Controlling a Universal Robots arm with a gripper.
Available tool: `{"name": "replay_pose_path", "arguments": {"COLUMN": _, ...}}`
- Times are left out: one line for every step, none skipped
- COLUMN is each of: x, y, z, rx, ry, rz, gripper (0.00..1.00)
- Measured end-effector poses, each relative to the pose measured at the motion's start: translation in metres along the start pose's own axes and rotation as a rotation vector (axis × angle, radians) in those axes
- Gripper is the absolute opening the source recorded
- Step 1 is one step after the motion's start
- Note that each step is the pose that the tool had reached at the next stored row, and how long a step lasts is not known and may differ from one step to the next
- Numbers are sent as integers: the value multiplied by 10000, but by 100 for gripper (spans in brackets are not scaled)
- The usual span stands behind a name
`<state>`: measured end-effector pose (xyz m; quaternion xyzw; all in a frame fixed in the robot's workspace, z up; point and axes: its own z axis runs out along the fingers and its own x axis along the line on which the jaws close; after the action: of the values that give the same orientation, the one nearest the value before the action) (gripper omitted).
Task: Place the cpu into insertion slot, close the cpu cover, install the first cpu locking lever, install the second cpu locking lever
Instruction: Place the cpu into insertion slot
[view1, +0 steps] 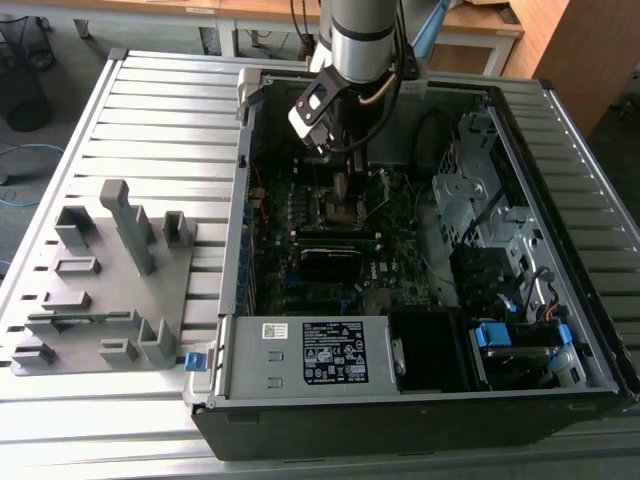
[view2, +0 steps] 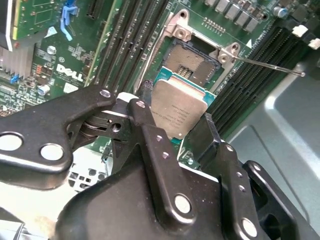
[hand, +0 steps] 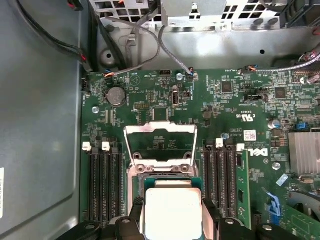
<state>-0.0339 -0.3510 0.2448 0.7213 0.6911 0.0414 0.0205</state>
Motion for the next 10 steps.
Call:
{"name": "replay_pose_path", "arguments": {"x": 0, "y": -2, "z": -1, "rx": 0, "ry": 16, "rz": 16, "gripper": 54}}
{"name": "replay_pose_path", "arguments": {"x": 0, "y": -5, "z": 0, "rx": 0, "ry": 37, "rz": 33, "gripper": 54}}
{"name": "replay_pose_path", "arguments": {"x": 0, "y": -8, "z": 0, "rx": 0, "ry": 53, "rz": 47, "gripper": 54}}
{"name": "replay_pose_path", "arguments": {"x": 1, "y": -12, "z": 0, "rx": 1, "ry": 60, "rz": 62, "gripper": 54}}
{"name": "replay_pose_path", "arguments": {"x": 1, "y": -15, "z": 0, "rx": 6, "ry": 59, "rz": 79, "gripper": 54}}
{"name": "replay_pose_path", "arguments": {"x": 1, "y": -15, "z": -1, "rx": 9, "ry": 57, "rz": 97, "gripper": 54}}
{"name": "replay_pose_path", "arguments": {"x": 1, "y": -16, "z": -1, "rx": 11, "ry": 56, "rz": 101, "gripper": 54}}
{"name": "replay_pose_path", "arguments": {"x": 1, "y": -16, "z": -1, "rx": 12, "ry": 55, "rz": 102, "gripper": 54}}
{"name": "replay_pose_path", "arguments": {"x": 1, "y": -16, "z": -1, "rx": 13, "ry": 55, "rz": 102, "gripper": 54}}
{"name": "replay_pose_path", "arguments": {"x": 1, "y": -16, "z": -1, "rx": 13, "ry": 55, "rz": 102, "gripper": 54}}
